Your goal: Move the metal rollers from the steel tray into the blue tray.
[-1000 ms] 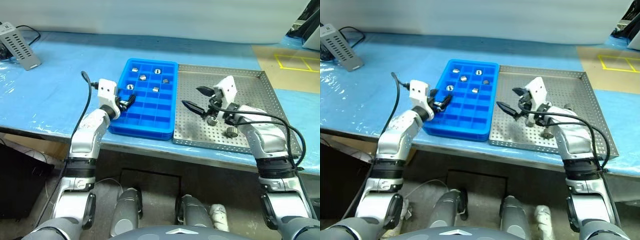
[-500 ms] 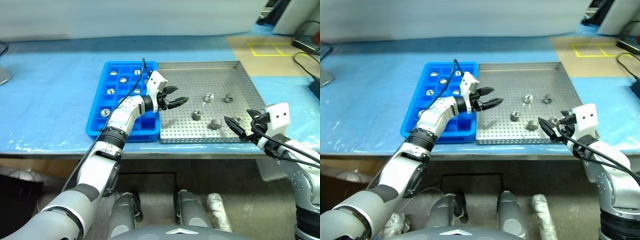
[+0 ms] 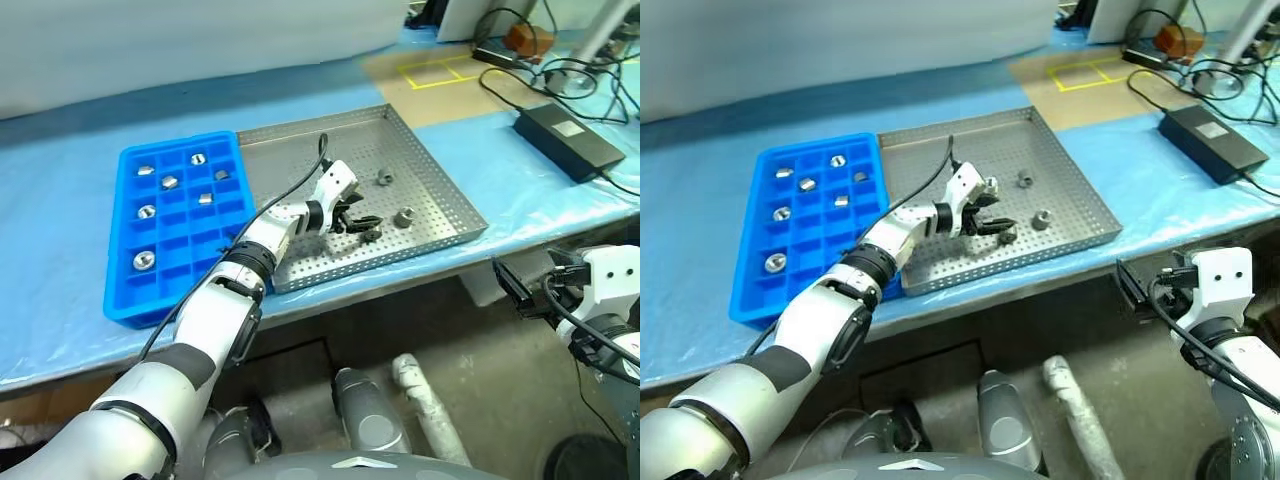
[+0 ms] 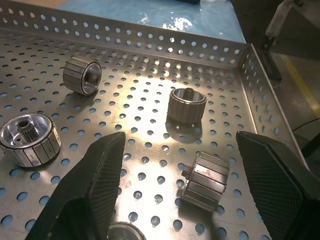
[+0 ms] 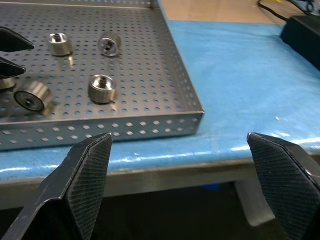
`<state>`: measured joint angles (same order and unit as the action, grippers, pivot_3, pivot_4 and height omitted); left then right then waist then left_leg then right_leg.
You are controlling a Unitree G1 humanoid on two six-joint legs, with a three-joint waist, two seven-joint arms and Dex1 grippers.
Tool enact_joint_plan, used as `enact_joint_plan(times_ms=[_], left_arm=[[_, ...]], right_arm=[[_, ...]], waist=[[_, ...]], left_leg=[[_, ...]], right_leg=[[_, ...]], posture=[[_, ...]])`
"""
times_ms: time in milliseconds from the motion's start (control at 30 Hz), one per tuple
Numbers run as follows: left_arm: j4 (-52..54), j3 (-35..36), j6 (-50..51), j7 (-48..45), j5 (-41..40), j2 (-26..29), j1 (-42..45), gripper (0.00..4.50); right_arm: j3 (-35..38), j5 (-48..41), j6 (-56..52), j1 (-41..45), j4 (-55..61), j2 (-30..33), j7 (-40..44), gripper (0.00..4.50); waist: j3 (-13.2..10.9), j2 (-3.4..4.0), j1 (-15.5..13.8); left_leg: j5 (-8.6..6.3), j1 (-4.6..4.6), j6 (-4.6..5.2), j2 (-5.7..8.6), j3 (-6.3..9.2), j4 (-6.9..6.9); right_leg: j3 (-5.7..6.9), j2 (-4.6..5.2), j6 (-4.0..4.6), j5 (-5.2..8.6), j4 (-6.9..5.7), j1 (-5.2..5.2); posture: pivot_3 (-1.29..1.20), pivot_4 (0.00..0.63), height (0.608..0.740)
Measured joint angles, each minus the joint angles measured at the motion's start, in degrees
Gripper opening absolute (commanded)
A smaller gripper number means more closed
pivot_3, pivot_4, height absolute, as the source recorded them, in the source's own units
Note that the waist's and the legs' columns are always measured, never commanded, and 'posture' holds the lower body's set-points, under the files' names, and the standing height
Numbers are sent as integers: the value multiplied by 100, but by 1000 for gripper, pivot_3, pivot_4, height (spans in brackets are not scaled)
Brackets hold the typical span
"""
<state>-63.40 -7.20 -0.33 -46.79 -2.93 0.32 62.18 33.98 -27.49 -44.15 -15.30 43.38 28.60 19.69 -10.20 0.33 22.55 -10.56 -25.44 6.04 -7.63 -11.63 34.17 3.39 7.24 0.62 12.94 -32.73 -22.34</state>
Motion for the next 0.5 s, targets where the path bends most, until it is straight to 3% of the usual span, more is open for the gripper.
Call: enact_joint_plan(times_ms=[233, 500], left_arm=[[46, 270, -37, 134, -23, 226, 17, 3731], [697, 352, 319, 131, -67, 538, -331, 3731]], right_arm=[[-60, -32, 13, 59, -14, 69, 3, 4500], [-386, 33, 77, 431, -424, 292, 112, 4500]], waist=[[-1, -1, 334], [-1, 0, 345]], left_leg=[[-7, -8, 9, 11, 17, 8], [-7, 0, 8, 13, 35, 11]], right_leg=[[25, 15, -4, 2, 4, 9], [41, 20, -5, 3, 4, 29]], posture=[[-844, 150, 740], [-780, 150, 740]])
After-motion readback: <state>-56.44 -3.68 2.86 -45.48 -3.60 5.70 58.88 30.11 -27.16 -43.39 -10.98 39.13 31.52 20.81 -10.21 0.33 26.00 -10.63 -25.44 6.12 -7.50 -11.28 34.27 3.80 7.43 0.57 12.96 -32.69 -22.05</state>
